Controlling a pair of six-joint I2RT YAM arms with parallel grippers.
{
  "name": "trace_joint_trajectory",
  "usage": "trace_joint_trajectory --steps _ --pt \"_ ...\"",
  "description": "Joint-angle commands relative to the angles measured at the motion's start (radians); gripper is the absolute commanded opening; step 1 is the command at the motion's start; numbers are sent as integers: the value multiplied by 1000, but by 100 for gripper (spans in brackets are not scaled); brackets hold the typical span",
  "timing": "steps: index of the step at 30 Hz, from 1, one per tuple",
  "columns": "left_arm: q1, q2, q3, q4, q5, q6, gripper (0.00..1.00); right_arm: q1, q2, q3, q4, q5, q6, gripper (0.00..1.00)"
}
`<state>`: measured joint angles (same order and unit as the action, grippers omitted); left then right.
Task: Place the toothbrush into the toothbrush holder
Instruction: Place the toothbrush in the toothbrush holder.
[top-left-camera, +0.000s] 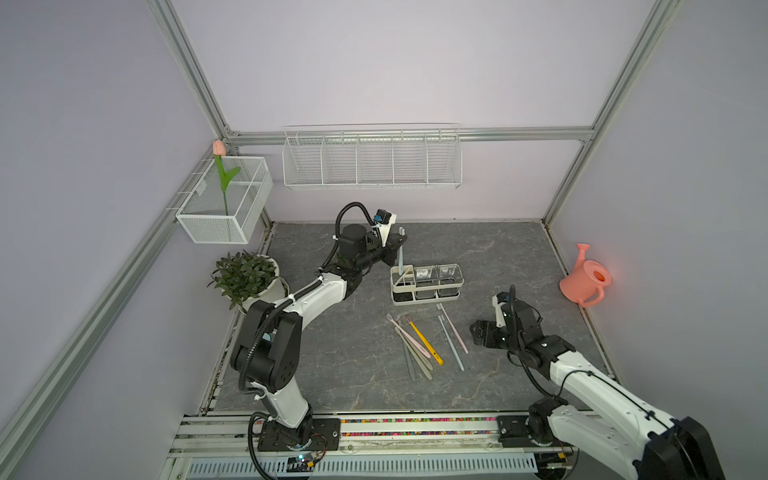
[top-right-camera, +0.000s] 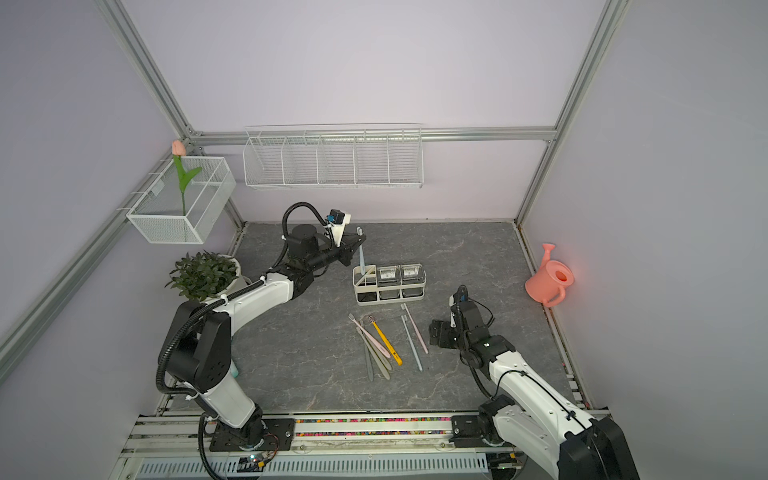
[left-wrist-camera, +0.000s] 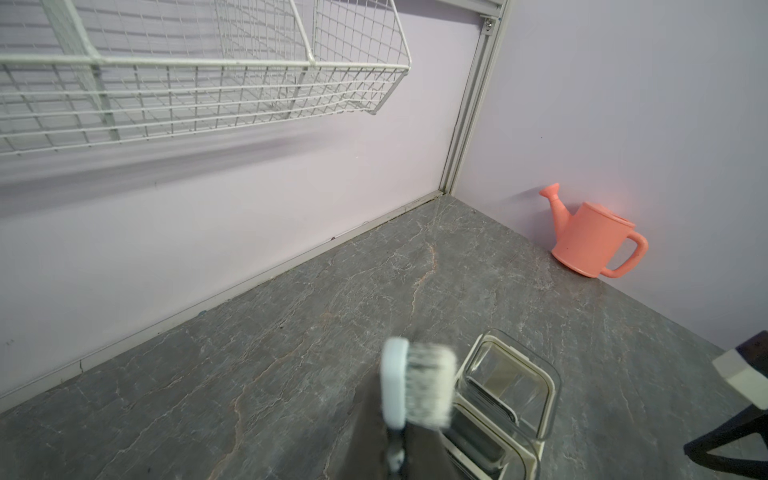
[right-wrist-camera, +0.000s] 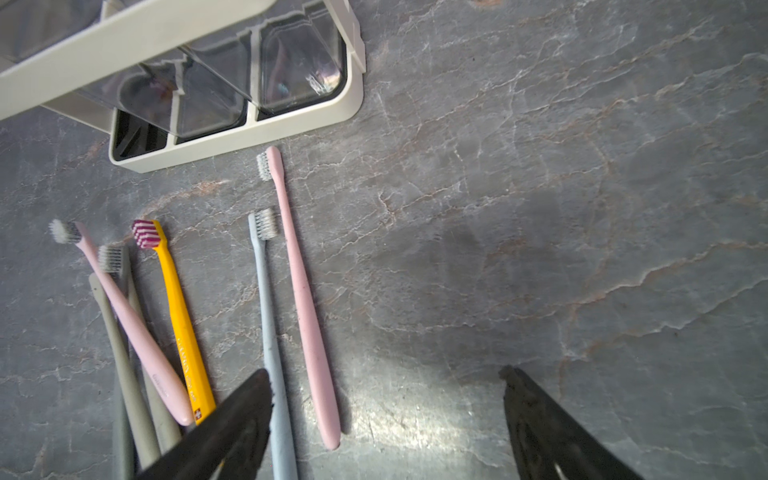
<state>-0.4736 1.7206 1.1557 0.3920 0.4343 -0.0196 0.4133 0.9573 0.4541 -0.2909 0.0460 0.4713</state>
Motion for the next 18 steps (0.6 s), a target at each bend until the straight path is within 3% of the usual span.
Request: trace_joint_trajectory --steps 1,18 --pt "-3 10 -5 68 -47 22 0 -10 1 -23 34 -35 9 89" --pt "-7 67 -60 99 -47 51 0 -35 73 -27 82 -78 11 89"
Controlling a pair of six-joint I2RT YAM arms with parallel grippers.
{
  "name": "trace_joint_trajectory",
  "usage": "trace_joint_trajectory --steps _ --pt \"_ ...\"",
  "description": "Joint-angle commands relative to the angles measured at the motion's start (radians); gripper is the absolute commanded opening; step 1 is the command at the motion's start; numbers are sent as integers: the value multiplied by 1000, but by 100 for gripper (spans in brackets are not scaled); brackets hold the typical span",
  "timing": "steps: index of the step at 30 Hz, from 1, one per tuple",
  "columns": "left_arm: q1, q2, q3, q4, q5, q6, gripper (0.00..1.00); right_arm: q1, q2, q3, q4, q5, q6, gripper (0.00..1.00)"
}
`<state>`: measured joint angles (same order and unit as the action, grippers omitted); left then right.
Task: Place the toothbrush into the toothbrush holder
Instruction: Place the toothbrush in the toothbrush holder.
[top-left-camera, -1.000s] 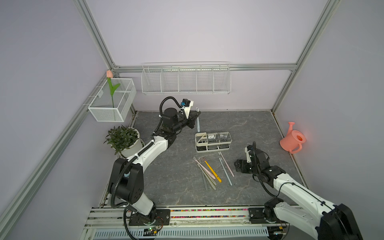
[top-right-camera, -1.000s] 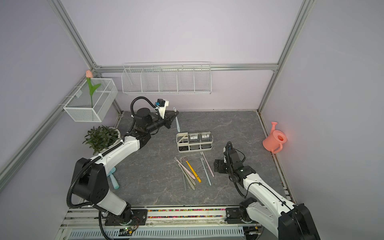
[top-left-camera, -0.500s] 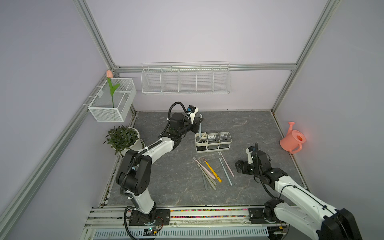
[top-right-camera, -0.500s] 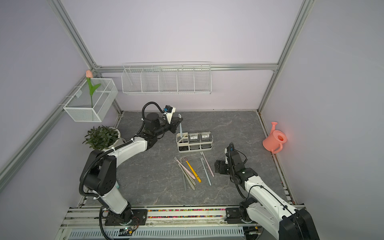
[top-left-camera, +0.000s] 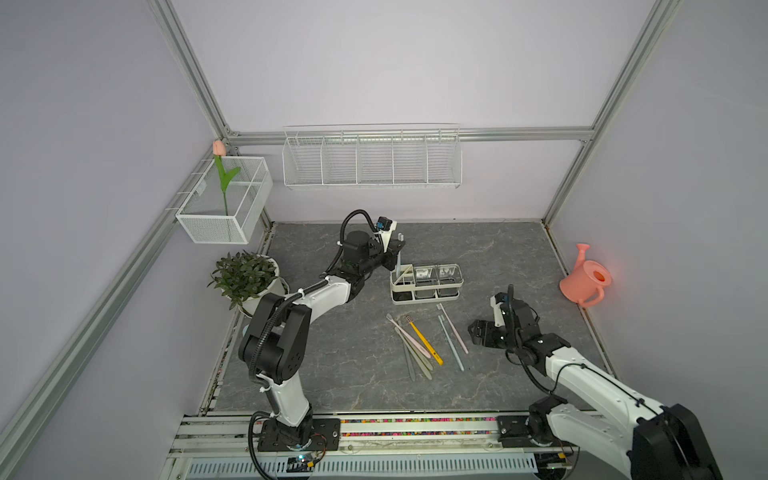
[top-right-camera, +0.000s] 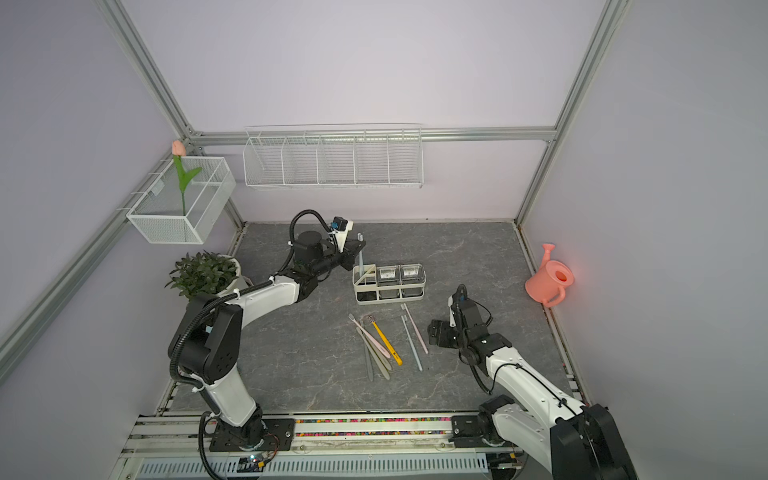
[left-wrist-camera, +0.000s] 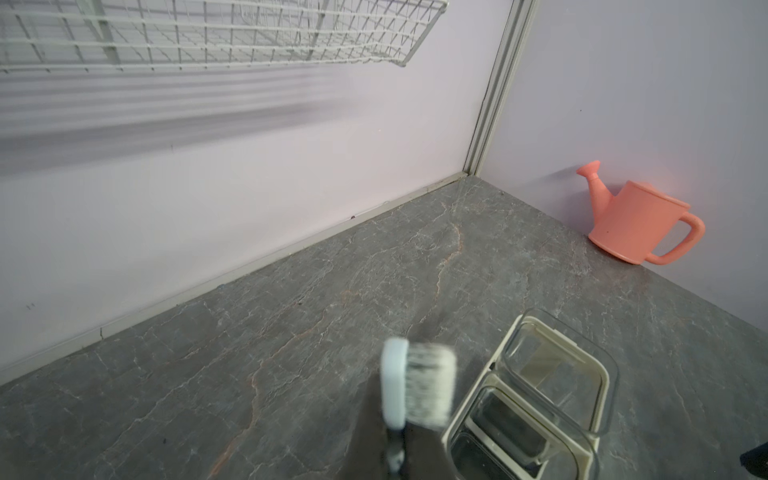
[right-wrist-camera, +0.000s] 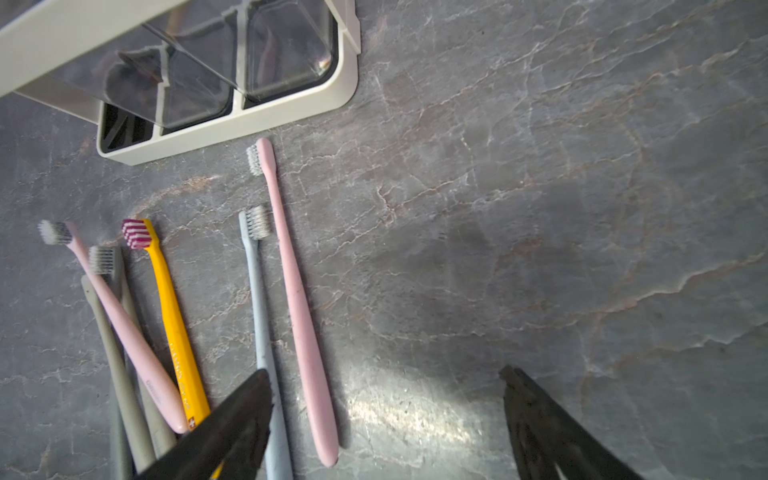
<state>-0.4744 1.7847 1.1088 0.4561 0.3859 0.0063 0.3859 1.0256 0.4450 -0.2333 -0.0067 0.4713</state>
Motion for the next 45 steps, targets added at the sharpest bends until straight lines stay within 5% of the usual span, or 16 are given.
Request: trace_joint_trajectory --steps 1,45 --pt "-8 2 -16 35 2 27 0 -8 5 -19 25 -25 12 89" --pt "-65 80 -53 37 -93 91 0 -20 -9 -31 41 -42 5 89"
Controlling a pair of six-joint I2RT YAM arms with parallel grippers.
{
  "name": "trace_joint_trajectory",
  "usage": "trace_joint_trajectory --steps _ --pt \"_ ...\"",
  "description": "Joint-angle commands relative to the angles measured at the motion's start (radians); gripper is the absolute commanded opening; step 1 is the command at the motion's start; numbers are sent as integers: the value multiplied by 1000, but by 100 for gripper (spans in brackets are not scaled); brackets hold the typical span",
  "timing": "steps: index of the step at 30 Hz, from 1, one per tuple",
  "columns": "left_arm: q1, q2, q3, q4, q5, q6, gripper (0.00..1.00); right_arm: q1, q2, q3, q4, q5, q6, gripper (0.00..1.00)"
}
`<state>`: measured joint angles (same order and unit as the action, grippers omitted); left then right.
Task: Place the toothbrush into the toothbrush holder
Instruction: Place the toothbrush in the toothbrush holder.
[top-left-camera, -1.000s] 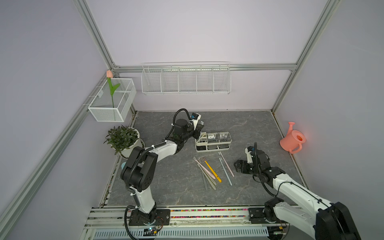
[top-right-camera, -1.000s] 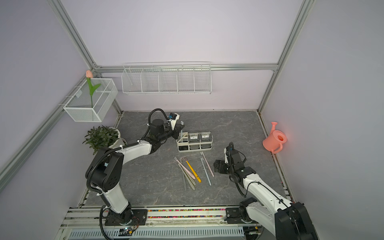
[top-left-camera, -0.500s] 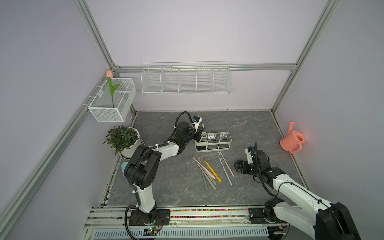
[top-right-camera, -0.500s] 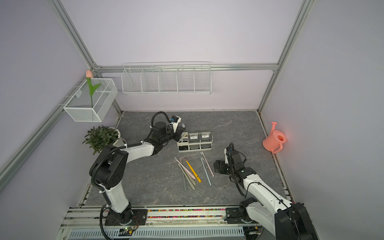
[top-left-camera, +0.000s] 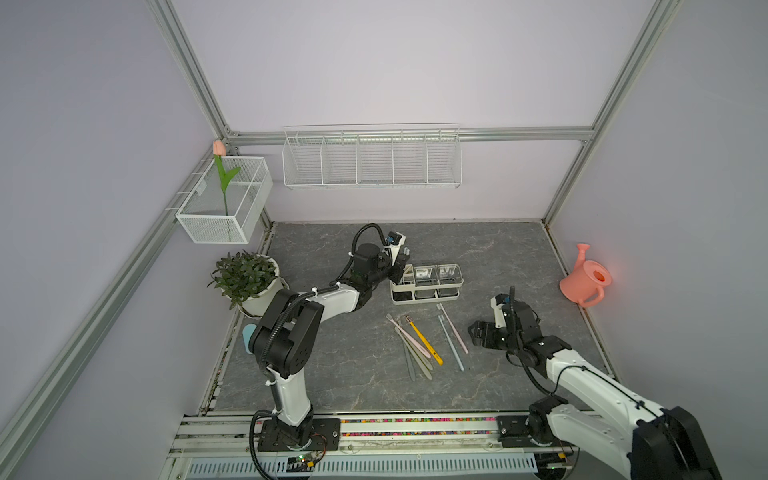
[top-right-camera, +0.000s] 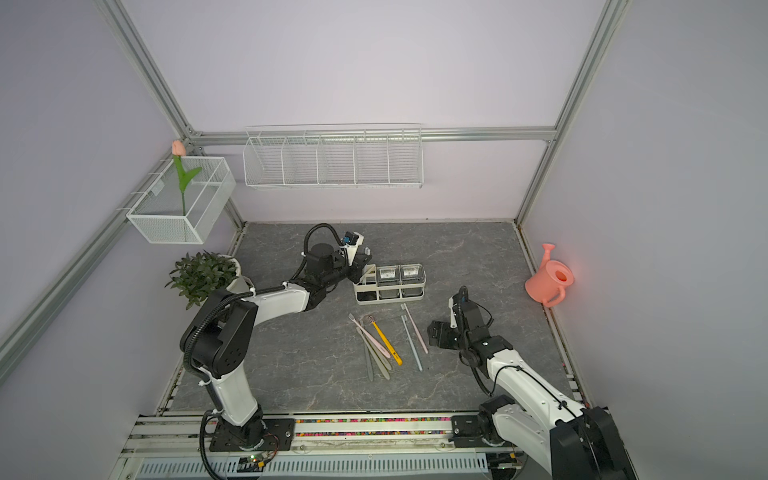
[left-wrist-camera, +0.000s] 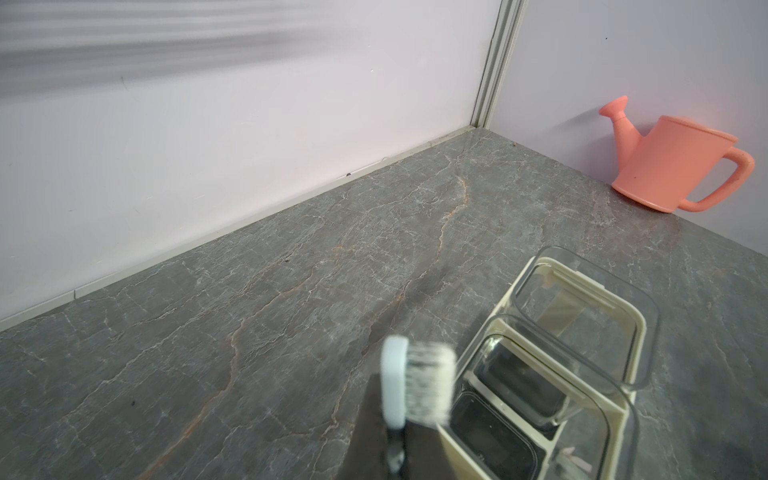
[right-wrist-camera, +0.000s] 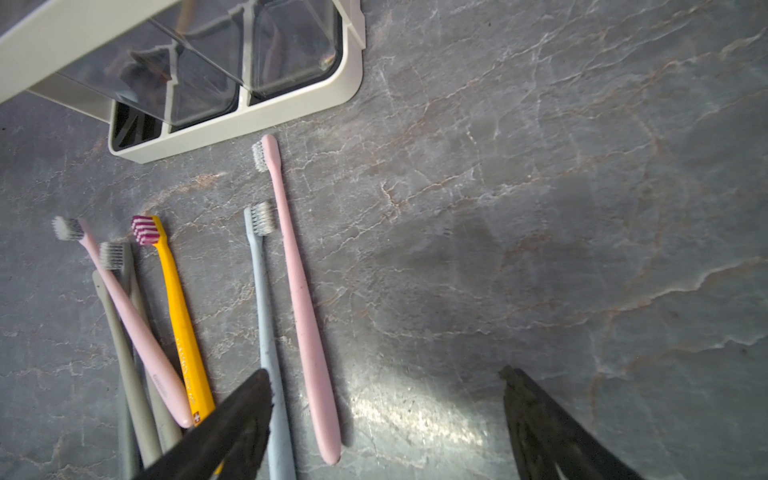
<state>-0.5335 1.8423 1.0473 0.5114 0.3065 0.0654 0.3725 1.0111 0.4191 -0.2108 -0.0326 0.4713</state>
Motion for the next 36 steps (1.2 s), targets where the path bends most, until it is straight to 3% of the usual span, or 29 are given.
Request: trace_joint_trajectory --steps 1,4,11,36 --pt "-5 22 8 -20 -17 34 0 -6 9 -5 19 -19 3 89" --pt "-5 17 4 -21 -31 34 0 -7 6 -6 19 -26 1 89" --pt "-11 3 -13 -15 -32 27 13 -8 -8 -12 20 -22 2 89" --pt "-47 -125 -38 -46 -68 55 38 -9 -62 -32 17 -3 6 89"
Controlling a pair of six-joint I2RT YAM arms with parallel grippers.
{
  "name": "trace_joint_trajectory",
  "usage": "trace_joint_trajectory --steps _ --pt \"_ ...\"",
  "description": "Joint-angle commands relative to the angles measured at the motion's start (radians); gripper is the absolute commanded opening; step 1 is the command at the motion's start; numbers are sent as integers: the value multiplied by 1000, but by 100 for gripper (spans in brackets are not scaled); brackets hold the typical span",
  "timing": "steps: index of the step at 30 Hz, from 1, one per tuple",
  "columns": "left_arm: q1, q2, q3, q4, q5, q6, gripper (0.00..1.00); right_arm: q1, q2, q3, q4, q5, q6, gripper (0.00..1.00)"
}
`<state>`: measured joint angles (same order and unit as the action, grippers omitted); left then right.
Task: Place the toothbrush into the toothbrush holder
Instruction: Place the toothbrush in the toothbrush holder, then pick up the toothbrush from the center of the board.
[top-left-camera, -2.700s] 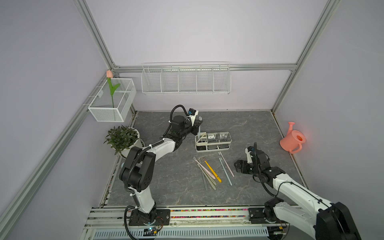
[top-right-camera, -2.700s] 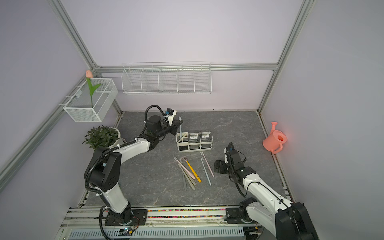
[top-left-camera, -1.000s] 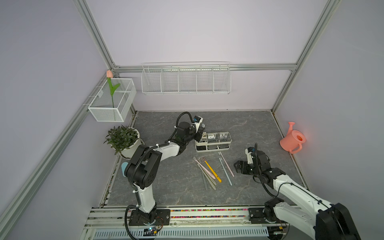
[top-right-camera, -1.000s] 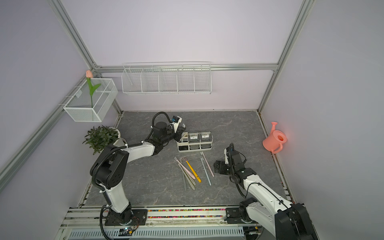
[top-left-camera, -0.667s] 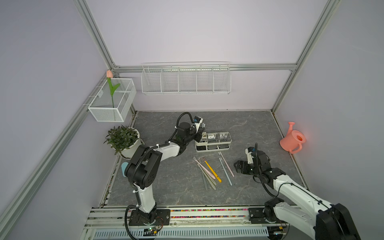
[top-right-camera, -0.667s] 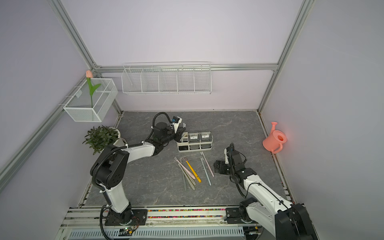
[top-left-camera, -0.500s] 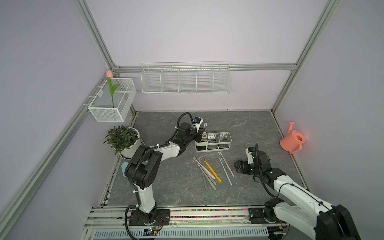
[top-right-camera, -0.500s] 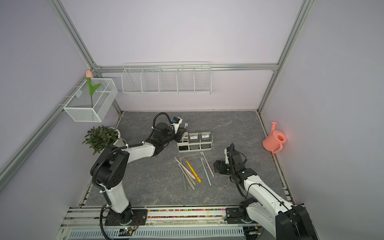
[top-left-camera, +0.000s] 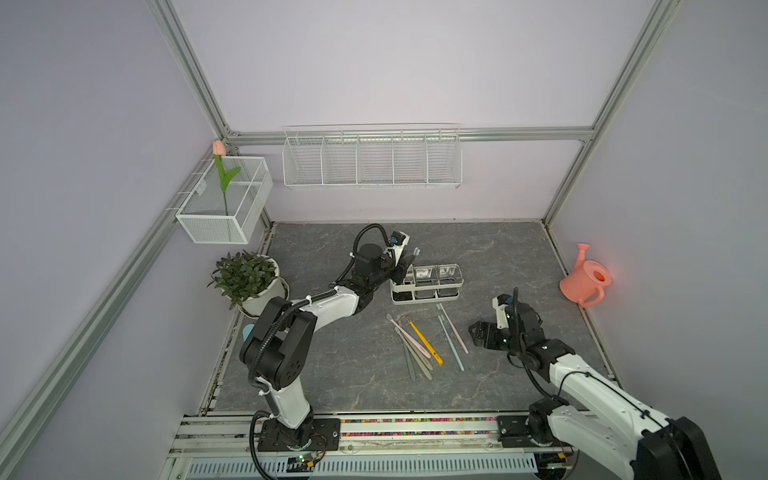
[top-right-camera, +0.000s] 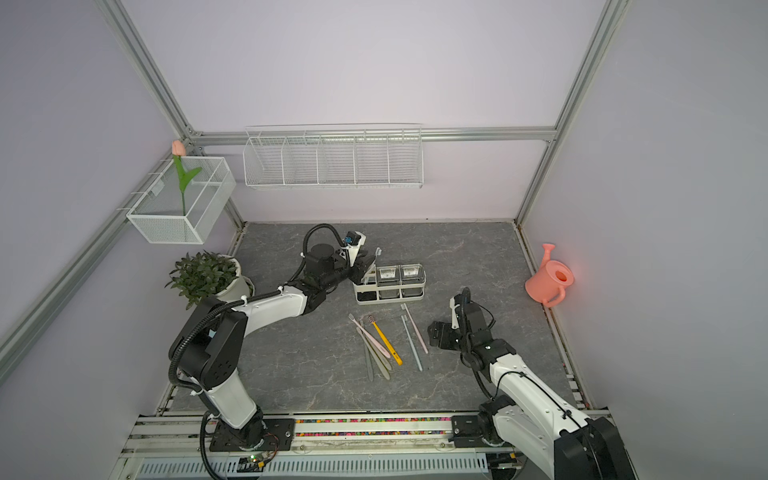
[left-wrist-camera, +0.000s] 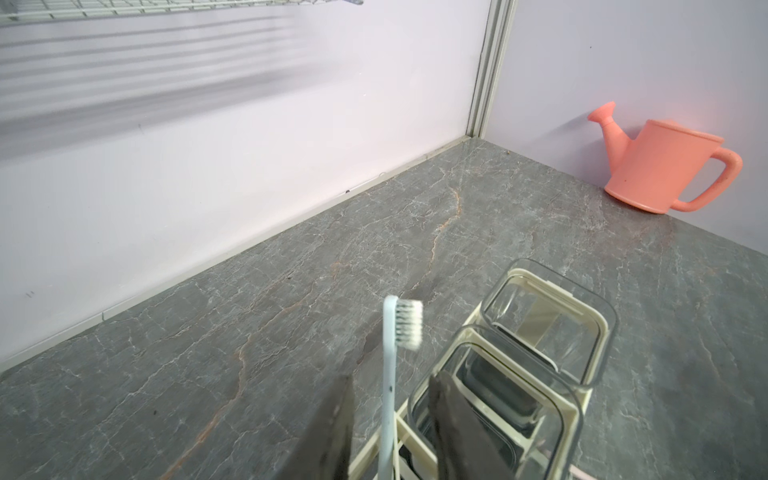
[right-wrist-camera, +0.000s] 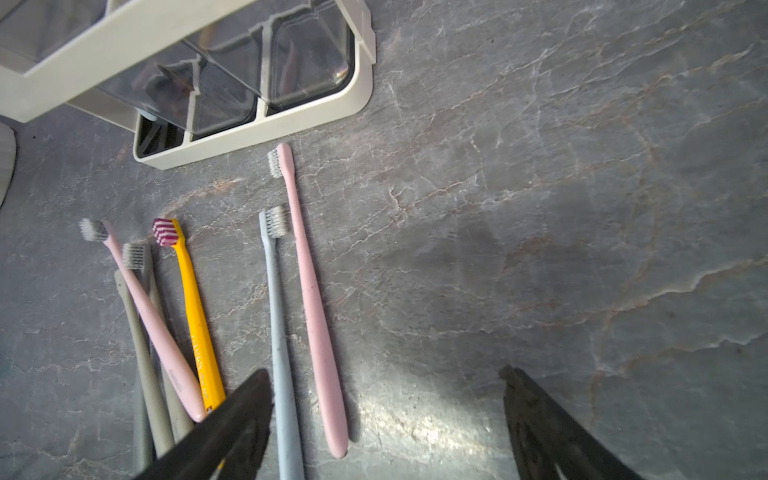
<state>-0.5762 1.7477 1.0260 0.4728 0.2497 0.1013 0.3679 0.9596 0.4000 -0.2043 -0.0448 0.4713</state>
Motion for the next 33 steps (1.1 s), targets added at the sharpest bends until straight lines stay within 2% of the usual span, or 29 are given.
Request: trace_joint_trajectory --steps 1,3,7,11,15,20,23,26,29,33 --pt "-4 -36 -18 -8 -13 21 40 -5 -12 -15 12 7 6 89" --pt "-7 -52 -17 -20 -23 17 42 -5 -17 -16 14 4 3 89" --pt "-53 -136 -12 -116 -156 10 43 -5 -24 -20 28 -27 -11 89" --pt "-92 -215 -17 -205 -194 4 45 -4 -18 -23 43 -25 -14 89" --pt "-100 -283 -32 -244 -256 -44 45 -5 3 -18 58 -31 -15 89" --pt "-100 -384 -73 -291 -325 -67 46 5 30 -9 81 -99 -47 89" --pt "-100 -472 -126 -369 -445 -161 46 48 30 -8 94 -68 -73 89" --pt "-101 -554 -237 -353 -502 -211 46 120 37 10 88 -6 -98 89" --pt "-101 -606 -326 -335 -505 -230 46 216 83 71 41 57 -149 89" --pt "-100 -658 -416 -293 -493 -238 46 282 168 125 23 93 -163 91"
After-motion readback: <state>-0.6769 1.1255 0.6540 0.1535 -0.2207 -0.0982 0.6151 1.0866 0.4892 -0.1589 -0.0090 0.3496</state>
